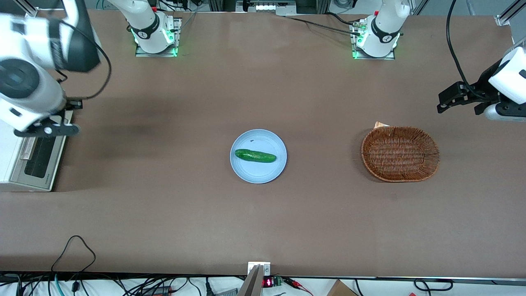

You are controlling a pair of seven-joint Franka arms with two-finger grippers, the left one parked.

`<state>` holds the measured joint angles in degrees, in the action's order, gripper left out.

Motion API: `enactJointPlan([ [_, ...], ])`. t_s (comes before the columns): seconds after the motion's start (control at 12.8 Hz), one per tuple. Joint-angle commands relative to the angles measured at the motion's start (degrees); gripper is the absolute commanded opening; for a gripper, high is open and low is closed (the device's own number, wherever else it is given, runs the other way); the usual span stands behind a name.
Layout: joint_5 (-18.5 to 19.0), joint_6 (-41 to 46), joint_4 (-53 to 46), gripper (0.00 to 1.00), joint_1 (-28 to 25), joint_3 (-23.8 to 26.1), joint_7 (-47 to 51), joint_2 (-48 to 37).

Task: Open oven door with right arm only
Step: 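Move the right gripper to the toaster oven door handle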

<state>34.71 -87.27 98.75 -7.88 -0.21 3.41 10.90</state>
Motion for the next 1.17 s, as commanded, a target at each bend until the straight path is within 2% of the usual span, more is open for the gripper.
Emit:
enactJointPlan([
  [0.0,10.08,-4.46,3.18,0.01,0.23,-0.14,7.11,3.07],
  [0.39,29.77,-18.89,13.21,0.01,6.54,-0.67,23.02,7.11],
  [0.62,39.36,-18.91,13.22,0.01,7.17,-0.67,31.11,11.24],
  [0.7,41.73,-18.82,13.31,0.01,7.35,-0.67,33.31,12.12],
  [1.09,44.22,-18.55,13.31,0.01,8.4,-0.76,37.37,13.45],
])
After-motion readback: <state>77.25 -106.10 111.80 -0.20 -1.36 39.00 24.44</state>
